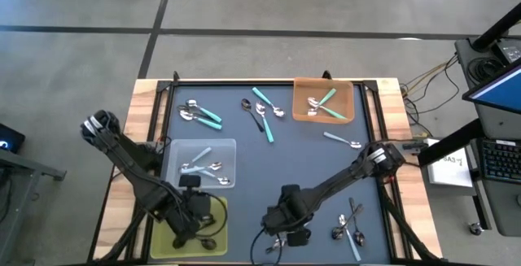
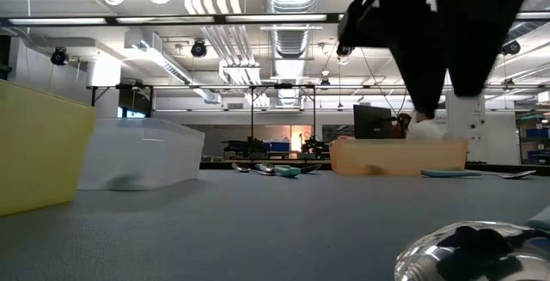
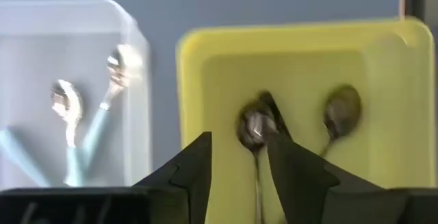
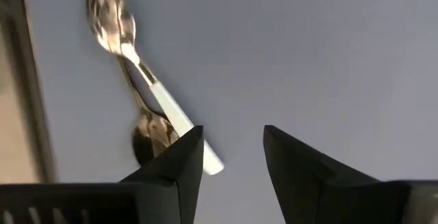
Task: Sort silverware by color (type)
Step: Put the light blue spoon into the white bin
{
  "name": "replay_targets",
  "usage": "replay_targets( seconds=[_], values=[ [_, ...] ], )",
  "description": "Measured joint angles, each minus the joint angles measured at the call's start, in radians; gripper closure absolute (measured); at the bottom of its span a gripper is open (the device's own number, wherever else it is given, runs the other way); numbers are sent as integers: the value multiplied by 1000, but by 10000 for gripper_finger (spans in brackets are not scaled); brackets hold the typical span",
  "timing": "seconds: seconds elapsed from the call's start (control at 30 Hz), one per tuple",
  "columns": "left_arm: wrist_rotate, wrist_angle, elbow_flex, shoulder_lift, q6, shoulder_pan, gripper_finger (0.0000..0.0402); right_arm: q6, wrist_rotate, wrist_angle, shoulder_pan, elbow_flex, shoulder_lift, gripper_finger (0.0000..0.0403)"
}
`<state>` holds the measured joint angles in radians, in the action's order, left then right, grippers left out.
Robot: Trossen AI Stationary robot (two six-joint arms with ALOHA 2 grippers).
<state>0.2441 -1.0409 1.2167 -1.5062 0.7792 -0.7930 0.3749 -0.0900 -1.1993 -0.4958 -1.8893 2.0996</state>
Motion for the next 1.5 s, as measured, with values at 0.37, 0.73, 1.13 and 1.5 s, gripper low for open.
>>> replay_targets(
  seconds=[0.37, 0.73, 1.13, 1.5],
  values=[
    [36, -56, 0, 19, 19, -2, 273, -160, -75, 65, -50, 0, 102, 287],
    [110, -127, 0, 36, 15, -2, 273, -77, 33, 121, -65, -4, 155, 301],
    [182, -130, 0, 42, 82, -2, 273, -35, 29, 125, -52, -6, 158, 382],
    [358, -140, 0, 47, 180, -2, 273, -117, 134, 52, 46, -12, 98, 385]
  ],
)
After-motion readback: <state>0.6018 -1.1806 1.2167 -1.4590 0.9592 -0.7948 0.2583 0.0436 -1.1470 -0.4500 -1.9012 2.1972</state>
